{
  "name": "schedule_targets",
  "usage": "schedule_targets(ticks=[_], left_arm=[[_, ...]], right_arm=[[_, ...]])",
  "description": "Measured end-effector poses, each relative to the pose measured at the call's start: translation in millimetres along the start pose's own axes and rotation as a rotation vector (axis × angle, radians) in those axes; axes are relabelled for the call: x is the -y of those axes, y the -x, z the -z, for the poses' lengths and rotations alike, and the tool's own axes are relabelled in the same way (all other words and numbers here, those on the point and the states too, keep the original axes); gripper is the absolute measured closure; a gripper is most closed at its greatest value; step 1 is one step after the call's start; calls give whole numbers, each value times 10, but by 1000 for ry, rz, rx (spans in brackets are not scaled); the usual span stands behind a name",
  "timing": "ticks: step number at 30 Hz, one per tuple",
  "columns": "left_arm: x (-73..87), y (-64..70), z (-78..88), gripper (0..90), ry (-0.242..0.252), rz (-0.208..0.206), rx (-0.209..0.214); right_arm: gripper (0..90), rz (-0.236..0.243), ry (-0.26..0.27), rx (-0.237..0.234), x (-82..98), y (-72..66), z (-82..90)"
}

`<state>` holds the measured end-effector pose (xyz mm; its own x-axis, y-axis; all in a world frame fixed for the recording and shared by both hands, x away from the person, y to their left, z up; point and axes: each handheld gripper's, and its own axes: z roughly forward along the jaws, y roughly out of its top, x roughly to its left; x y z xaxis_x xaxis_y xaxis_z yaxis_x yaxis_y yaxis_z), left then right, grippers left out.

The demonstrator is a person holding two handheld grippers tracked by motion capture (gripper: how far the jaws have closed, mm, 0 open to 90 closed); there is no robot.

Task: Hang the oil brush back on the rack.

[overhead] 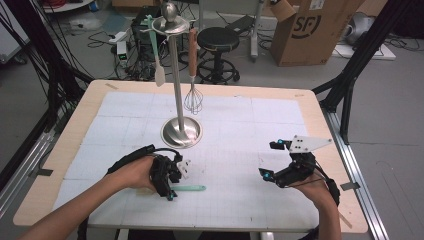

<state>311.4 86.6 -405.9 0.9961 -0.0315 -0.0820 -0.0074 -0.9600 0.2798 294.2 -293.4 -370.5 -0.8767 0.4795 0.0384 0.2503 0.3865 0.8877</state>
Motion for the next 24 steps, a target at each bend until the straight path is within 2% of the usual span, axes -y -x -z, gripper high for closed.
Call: schedule_targets(ticks=[3, 9, 11, 12, 14, 15, 20, 24], left_arm=[[4, -4, 1, 542, 0, 6, 1], [-2, -9, -19, 619, -30, 6, -5], [1, -4, -31, 659, -44, 6, -9], [-3, -5, -28, 680, -47, 3, -25], [-7, 1, -28, 760, -56, -2, -46], [-6, 10, -33, 788, -56, -4, -42], [-16, 32, -36, 798, -63, -17, -60], [-14, 37, -37, 806, -62, -26, -58]], right_arm=[[0, 4, 1, -1, 0, 2, -6], [0, -1, 1, -3, 1, 0, 0], [0, 1, 1, -3, 2, 2, 0], [0, 1, 1, -2, 2, 2, -2], [0, 1, 0, -2, 4, 2, -3], [0, -1, 0, -3, 4, 1, -3], [0, -1, -2, -2, 6, 5, -4], [0, 2, -1, -3, 5, 5, -8]])
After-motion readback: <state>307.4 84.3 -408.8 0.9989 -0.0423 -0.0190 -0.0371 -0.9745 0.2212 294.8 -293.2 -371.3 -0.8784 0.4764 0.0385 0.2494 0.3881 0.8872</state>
